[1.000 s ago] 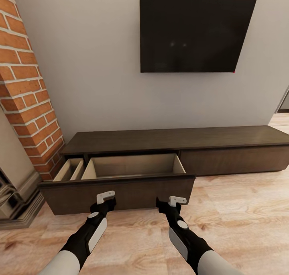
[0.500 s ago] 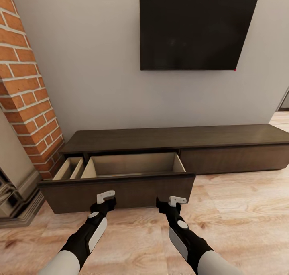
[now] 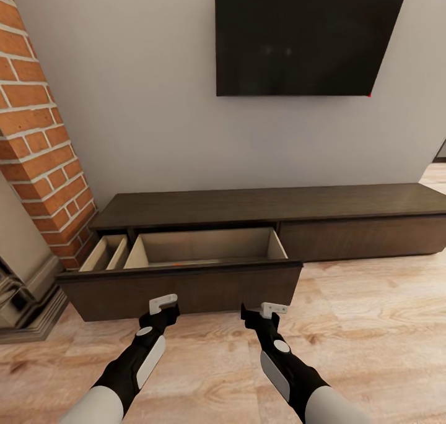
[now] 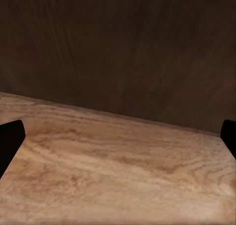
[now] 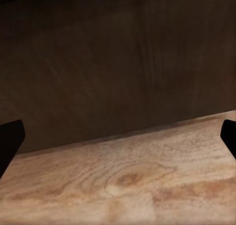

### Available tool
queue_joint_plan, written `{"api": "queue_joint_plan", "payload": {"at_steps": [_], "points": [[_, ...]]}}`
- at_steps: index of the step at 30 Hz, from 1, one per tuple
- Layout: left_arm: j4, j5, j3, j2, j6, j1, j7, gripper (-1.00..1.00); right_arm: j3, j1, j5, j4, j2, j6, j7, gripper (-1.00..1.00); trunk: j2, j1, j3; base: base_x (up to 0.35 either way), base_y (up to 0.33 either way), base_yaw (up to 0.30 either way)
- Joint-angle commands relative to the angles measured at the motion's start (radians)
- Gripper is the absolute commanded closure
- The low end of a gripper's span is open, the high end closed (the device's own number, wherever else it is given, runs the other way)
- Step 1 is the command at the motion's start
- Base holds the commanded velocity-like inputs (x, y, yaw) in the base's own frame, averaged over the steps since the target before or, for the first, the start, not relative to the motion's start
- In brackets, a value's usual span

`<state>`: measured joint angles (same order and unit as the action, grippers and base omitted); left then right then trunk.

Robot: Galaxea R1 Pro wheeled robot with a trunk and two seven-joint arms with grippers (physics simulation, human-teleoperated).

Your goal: Place each of the two pumpkins and all three candles from the living room inside a cabinet in the living room (use any cabinet), then make sure every cabinet is closed, and position the cauldron so it is next to a table in the living room.

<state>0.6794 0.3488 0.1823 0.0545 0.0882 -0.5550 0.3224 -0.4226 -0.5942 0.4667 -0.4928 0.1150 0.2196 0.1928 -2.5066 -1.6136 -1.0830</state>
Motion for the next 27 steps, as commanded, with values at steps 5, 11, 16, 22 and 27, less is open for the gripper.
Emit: {"api": "queue_joint_plan", "payload": {"at_steps": [5, 11, 16, 22, 27], "points": [[0.003, 0.007, 0.005, 0.0, 0.004, 0.0, 0.01, -1.0, -0.008, -0.001, 0.011, 0.0, 0.0, 0.006, 0.007, -1.0, 0.0, 0.0, -0.001, 0.0, 0.0, 0.0], [0.0, 0.004, 0.005, -0.001, 0.004, 0.0, 0.01, -1.0, -0.008, -0.001, 0.01, 0.0, -0.001, 0.006, 0.007, -1.0, 0.0, 0.0, -0.001, 0.155, 0.0, 0.0], [0.0, 0.006, 0.005, -0.001, 0.004, 0.0, 0.009, -1.0, -0.008, -0.001, 0.01, 0.0, -0.001, 0.006, 0.007, -1.0, 0.0, 0.0, -0.001, 0.101, 0.0, 0.0], [0.0, 0.006, 0.005, 0.001, 0.004, 0.0, 0.009, -1.0, -0.008, -0.001, 0.01, 0.0, -0.001, 0.006, 0.007, -1.0, 0.0, 0.0, -0.001, 0.219, 0.0, 0.0], [0.0, 0.006, 0.005, 0.001, 0.004, 0.0, 0.009, -1.0, -0.008, -0.001, 0.01, 0.0, -0.001, 0.006, 0.007, -1.0, 0.0, 0.0, -0.001, 0.18, 0.0, 0.0]]}}
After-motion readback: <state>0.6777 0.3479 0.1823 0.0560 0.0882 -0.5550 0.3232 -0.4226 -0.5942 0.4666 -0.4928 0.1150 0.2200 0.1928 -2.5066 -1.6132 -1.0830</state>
